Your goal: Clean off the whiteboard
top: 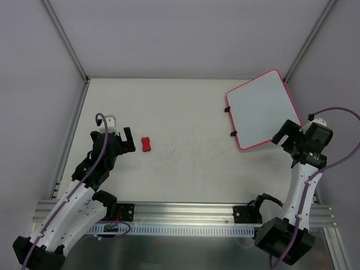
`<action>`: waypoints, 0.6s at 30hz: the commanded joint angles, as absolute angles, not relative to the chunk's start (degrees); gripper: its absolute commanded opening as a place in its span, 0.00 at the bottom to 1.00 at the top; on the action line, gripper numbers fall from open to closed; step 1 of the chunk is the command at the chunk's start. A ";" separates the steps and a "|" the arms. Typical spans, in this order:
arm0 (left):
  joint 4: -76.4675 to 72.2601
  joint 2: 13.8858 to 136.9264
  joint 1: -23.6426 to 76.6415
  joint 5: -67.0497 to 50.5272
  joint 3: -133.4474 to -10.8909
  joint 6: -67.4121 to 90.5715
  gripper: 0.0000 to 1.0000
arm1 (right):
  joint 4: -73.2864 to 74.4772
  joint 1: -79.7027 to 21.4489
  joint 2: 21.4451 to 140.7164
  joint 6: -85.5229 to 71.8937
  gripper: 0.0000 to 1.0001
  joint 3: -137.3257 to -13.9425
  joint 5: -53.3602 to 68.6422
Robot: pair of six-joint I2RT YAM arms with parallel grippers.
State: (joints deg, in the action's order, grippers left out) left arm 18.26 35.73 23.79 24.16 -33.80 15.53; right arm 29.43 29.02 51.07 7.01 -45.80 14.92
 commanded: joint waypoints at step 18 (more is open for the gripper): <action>19.60 37.62 23.47 21.71 -63.53 5.55 0.99 | 38.59 5.37 45.97 10.81 0.99 -91.23 -9.76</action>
State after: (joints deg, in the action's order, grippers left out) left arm 20.03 37.76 23.79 21.47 -57.76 10.59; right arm 39.62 7.25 47.48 8.32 -88.09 -8.12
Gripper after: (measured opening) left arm 0.987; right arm 0.990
